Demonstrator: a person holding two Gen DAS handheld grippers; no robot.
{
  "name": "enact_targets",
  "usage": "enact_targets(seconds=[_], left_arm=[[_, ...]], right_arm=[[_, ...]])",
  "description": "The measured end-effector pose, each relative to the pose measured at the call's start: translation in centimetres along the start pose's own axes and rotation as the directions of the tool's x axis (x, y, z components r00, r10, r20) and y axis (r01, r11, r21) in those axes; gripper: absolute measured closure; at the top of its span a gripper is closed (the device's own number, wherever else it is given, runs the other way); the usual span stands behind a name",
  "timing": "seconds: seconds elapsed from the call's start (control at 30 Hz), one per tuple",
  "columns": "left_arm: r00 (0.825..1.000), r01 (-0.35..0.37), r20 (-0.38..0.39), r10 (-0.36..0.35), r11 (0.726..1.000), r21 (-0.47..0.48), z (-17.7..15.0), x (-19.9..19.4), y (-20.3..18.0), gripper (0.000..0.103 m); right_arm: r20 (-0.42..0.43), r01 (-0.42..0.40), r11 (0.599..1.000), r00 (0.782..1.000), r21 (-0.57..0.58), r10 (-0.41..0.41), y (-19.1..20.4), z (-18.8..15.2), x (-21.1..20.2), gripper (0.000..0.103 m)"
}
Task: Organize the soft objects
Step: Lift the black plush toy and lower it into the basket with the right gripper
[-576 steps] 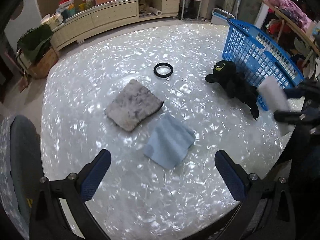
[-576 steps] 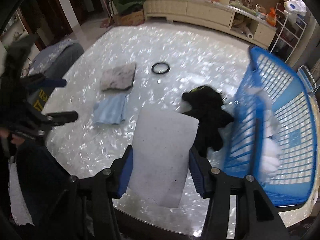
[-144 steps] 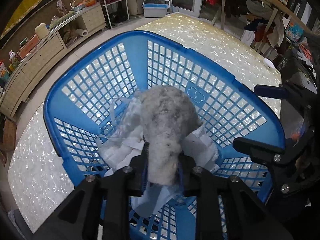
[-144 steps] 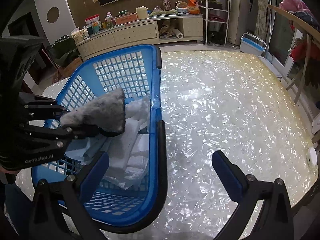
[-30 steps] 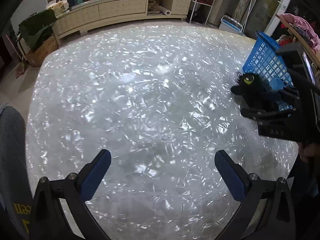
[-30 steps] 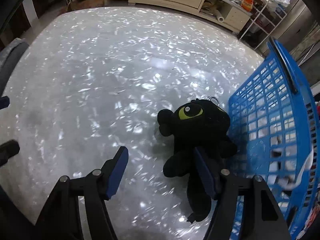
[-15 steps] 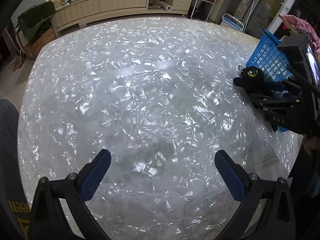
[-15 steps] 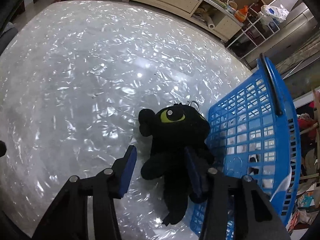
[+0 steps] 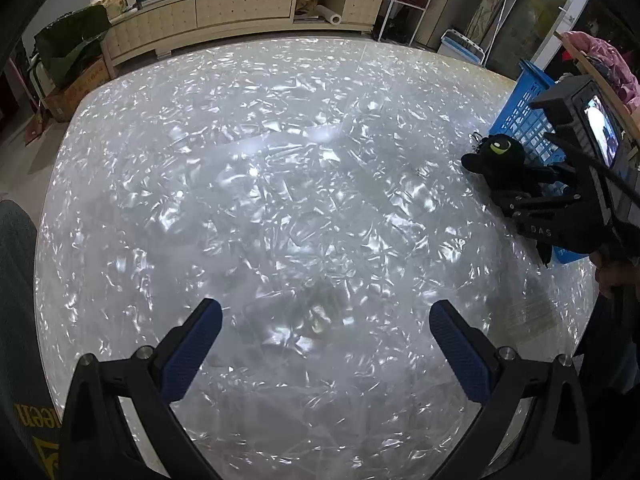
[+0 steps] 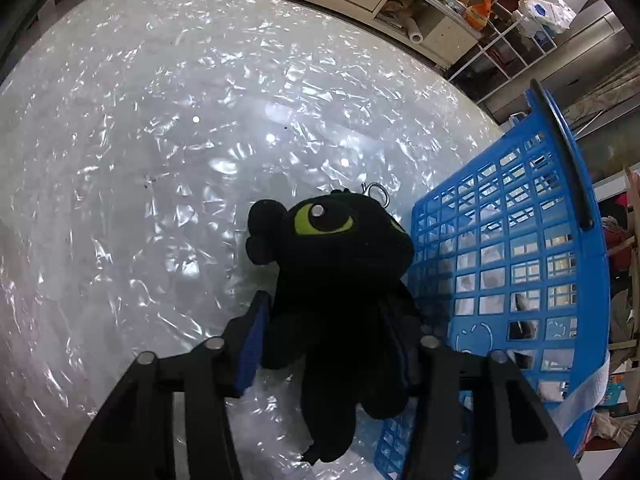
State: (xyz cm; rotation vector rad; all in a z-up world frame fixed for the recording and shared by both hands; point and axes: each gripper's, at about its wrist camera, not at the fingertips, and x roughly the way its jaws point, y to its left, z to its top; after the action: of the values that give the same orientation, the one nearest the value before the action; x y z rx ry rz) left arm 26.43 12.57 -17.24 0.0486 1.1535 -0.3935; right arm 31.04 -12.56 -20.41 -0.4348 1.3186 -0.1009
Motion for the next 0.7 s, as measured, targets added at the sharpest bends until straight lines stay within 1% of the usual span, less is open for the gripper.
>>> enact_targets(seconds=[0.07,0.13,0.33,0.43,0.53,0.6,0.7], left_arm=[[1.000,-0.002,0.003,0.002,1.000,0.002,0.0,-0.1,-0.1,0.000],[1.000,-0.004,0.008,0.004,1.000,0.002,0.1,-0.2,-0.2,0.000],[0.999,-0.030,0.019,0.029,0.999,0.012,0.4,-1.1,-1.4,0.000],[0.998,-0.044,0.036,0.043,0.999,0.020,0.5,-2.2,-2.5,0.000],[0.998,-0.037,0.046,0.036,0.999,0.009,0.6,-3.1,-3.5,0.000],[0.998,-0.031,0.057,0.031,1.000,0.004,0.6,-3.9,-4.4,0.000],[0.997,-0.033,0.070,0.032,0.999,0.003,0.7,-4.9,-6.1,0.000]], right_arm=[[0.016,-0.020,1.000,1.000,0.015,0.020,-0.6,-0.1,-0.5,0.061],[0.020,-0.049,0.998,0.999,0.031,0.048,-1.0,-0.6,-0.6,0.063],[0.036,-0.166,0.984,0.986,0.069,0.164,-2.4,-2.0,-3.3,0.064],[0.055,-0.215,0.974,0.976,0.074,0.211,-2.4,-3.0,-5.4,0.064],[0.071,-0.250,0.966,0.967,0.068,0.245,-2.1,-4.7,-7.4,0.064],[0.088,-0.295,0.953,0.954,0.075,0.288,-2.6,-5.6,-8.7,0.064],[0.121,-0.329,0.941,0.940,0.075,0.319,-3.4,-6.9,-10.7,0.064]])
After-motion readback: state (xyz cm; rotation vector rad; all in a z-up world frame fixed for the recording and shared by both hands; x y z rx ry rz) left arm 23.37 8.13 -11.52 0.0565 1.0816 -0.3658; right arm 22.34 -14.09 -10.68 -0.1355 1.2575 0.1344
